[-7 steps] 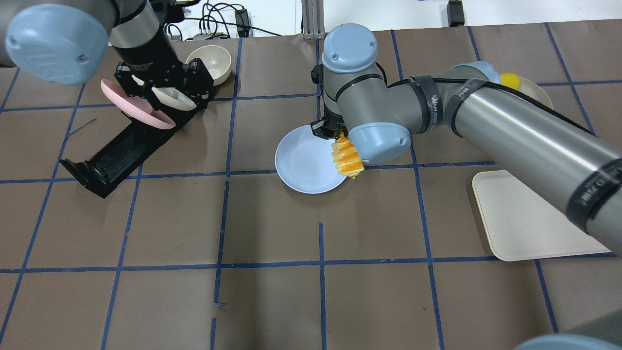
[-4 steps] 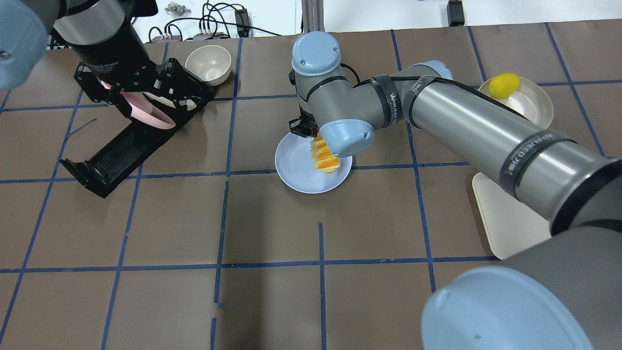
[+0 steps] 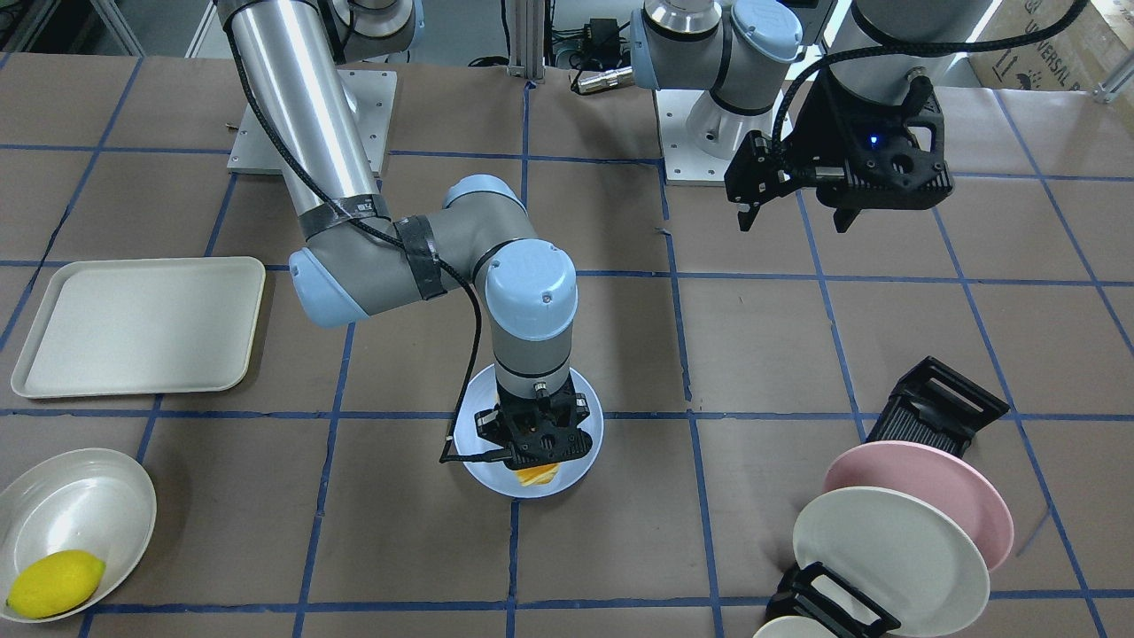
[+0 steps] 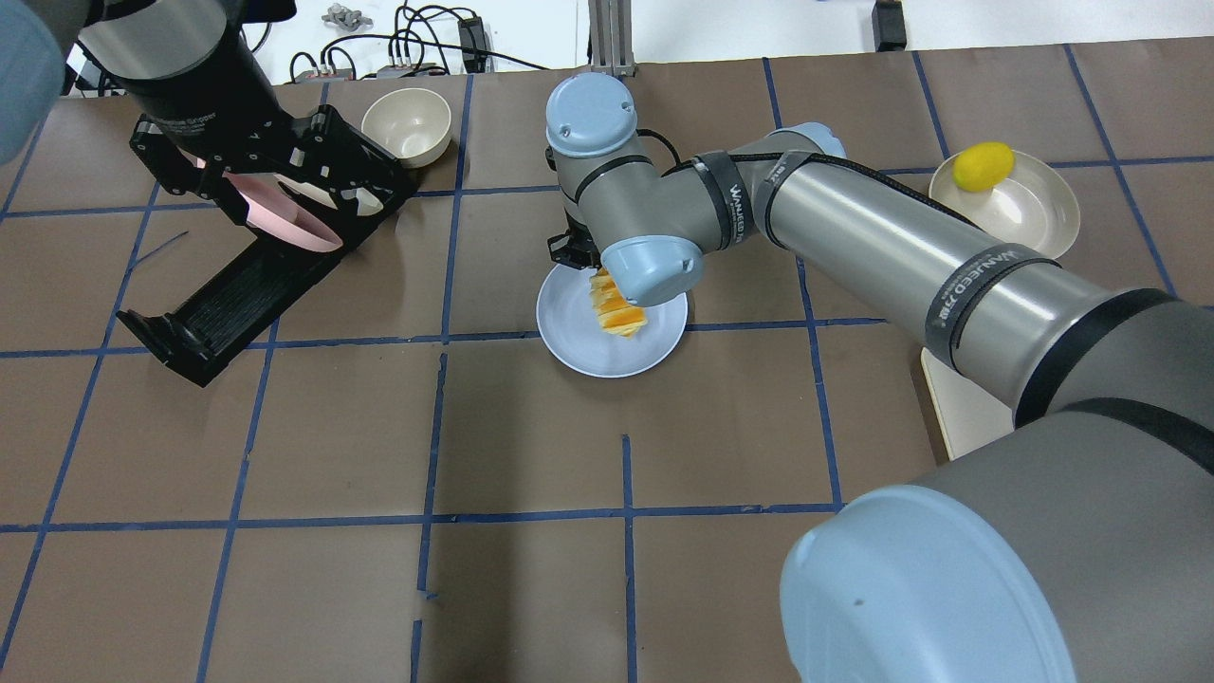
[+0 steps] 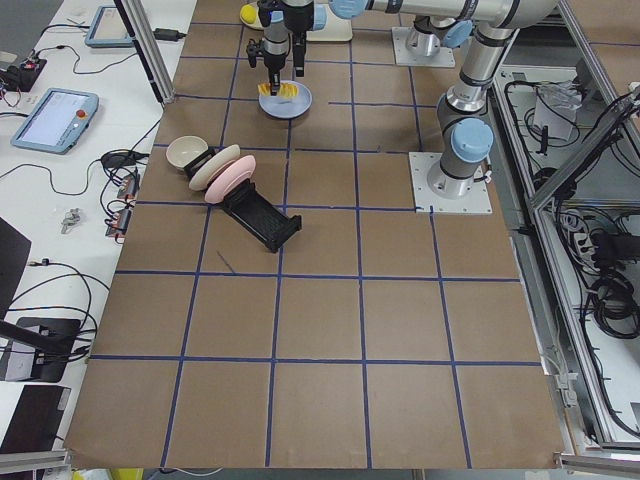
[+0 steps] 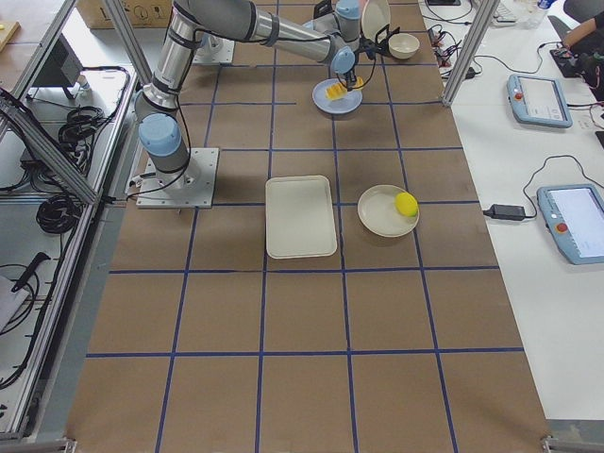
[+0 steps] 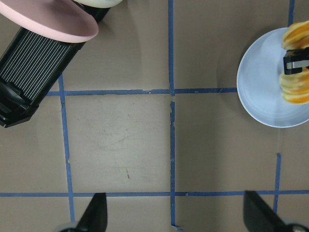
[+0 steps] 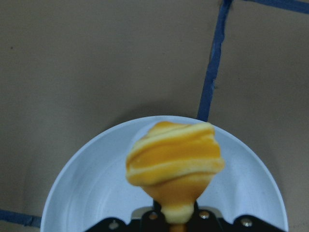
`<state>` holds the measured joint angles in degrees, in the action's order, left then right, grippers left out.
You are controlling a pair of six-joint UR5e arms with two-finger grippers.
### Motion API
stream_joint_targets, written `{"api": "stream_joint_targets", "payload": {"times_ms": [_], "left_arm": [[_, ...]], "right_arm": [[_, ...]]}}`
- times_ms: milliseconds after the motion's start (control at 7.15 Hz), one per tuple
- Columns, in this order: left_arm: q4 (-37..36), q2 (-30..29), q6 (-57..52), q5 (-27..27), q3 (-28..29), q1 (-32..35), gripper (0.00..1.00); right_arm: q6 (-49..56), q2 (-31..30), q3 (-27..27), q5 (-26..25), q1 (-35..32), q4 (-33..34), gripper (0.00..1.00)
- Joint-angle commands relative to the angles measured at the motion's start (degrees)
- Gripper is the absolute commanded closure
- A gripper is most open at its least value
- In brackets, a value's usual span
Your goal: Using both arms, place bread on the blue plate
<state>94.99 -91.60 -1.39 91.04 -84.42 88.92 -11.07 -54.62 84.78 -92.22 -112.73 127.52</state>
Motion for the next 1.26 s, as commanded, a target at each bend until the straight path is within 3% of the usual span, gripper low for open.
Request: {"api": "stream_joint_targets", "payload": {"times_ms": [0,140,280,699,1118], "left_arm": [[-0.07,-0.07,-0.02,-0.16,0.04,0.02,0.00],[-0.07,-0.07,-0.02,-0.08,0.04,0.02,0.00],[-0.07,-0.07,-0.02,-0.16,0.04,0.02,0.00],[0.02,-0.07,0.07,-0.16,0.13,-0.15,0.00],[1.42,0.53,0.42,-0.77,-0.22,-3.32,0.00]], "right_arm": [[0.08,0.04,0.73,0.37,-0.12,-1.04,0.78],[0.17,0.04,0.82,0.64,-0.38,-1.31,0.10],[0.17,0.13,0.82,0.64,-0.82,-1.31,0.00],[0.17,0.04,1.00,0.55,-0.91,-1.57,0.00],[0.78,-4.24,-2.58,-0.06,0.05,-9.09,0.00]]}}
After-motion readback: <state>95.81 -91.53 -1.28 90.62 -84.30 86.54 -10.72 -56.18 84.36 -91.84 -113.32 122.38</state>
